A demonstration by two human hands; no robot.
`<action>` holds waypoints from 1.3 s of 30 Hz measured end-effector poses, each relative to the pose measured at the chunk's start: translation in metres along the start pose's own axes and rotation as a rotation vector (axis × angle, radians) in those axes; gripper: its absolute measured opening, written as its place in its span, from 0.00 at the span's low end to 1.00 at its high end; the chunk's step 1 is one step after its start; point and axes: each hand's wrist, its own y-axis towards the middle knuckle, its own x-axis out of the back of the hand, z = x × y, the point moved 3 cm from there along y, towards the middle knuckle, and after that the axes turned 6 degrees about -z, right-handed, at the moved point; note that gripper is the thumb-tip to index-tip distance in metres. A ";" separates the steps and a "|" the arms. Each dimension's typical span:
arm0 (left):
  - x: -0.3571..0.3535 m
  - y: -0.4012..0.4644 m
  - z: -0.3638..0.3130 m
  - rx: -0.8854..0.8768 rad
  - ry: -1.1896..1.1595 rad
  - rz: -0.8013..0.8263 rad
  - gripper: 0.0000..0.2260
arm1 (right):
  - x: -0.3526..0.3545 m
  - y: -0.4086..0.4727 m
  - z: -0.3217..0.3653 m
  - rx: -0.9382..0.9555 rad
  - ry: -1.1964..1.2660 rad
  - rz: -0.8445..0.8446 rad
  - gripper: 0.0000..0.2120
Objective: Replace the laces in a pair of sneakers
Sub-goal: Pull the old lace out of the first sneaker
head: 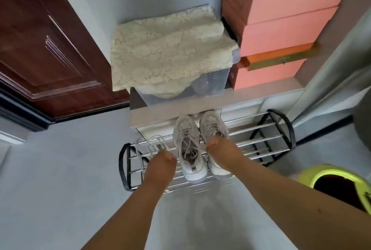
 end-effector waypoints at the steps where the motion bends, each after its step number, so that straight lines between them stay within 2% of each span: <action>1: -0.006 0.008 0.004 -0.016 -0.023 -0.024 0.08 | -0.011 0.008 -0.005 -0.005 0.017 -0.020 0.10; 6: -0.034 0.047 0.013 -0.120 0.058 -0.108 0.05 | -0.049 0.045 -0.012 0.076 -0.017 -0.110 0.08; 11: -0.053 0.076 0.018 -0.221 0.101 -0.208 0.12 | -0.071 0.074 -0.012 0.231 -0.091 -0.314 0.10; 14: -0.059 0.085 0.022 -0.293 0.157 -0.275 0.14 | -0.082 0.089 -0.014 0.251 -0.153 -0.356 0.11; 21: -0.065 0.095 0.022 -0.510 0.196 -0.336 0.16 | -0.087 0.105 -0.012 0.328 -0.300 -0.439 0.07; 24: -0.064 0.093 0.025 -0.547 0.163 -0.406 0.19 | -0.087 0.103 -0.010 0.324 -0.313 -0.460 0.07; 27: -0.063 0.086 0.028 -0.588 0.128 -0.512 0.16 | -0.088 0.101 -0.010 0.350 -0.281 -0.483 0.03; 39: -0.039 0.007 0.034 -0.697 0.094 -0.768 0.14 | -0.074 0.020 -0.001 0.484 -0.126 -0.557 0.09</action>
